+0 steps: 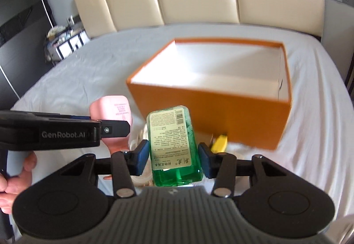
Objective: Organize rigid objects
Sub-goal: 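Carry the pink bottle with the left tool while the right tool carries the green bottle into the box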
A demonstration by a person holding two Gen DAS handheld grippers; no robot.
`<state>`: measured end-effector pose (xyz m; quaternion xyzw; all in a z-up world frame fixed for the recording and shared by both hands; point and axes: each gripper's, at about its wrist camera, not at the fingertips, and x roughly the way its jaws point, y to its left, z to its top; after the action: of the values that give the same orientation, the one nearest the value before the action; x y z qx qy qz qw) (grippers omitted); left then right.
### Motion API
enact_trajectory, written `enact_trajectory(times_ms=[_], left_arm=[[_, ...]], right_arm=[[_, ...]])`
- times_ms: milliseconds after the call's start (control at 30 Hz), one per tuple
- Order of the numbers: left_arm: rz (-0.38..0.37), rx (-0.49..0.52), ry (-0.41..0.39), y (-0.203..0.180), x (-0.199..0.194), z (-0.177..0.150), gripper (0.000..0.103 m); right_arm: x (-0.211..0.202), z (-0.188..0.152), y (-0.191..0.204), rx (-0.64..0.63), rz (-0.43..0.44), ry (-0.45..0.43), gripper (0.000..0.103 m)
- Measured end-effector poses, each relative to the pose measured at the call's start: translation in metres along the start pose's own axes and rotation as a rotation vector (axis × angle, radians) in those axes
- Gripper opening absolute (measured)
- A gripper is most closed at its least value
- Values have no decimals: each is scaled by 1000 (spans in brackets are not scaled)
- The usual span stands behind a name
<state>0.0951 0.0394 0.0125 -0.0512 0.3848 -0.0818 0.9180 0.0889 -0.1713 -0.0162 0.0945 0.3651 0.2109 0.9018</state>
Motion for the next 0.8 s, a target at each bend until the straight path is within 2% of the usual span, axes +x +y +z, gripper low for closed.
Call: enact_trajectory(times_ms=[233,333,467,633,800], left_arm=[[-67,32,-118,-9,9,76,51],[-84,47,-119,-12,27,106,51],[-61,105,-103,-15,56,132,51],[-66,126,29,-10,107,142,51],[-57,204,154,-10,151,126,51]], right_arm=[[0,75,-9,12,-72,-135,48],[16,101,-19,43,-110,-162,48],[49,127,-31,75,-161,-160,48],[98,138,-46,94,-219,-63,48],[135,118,-70,165,-227,66,48]])
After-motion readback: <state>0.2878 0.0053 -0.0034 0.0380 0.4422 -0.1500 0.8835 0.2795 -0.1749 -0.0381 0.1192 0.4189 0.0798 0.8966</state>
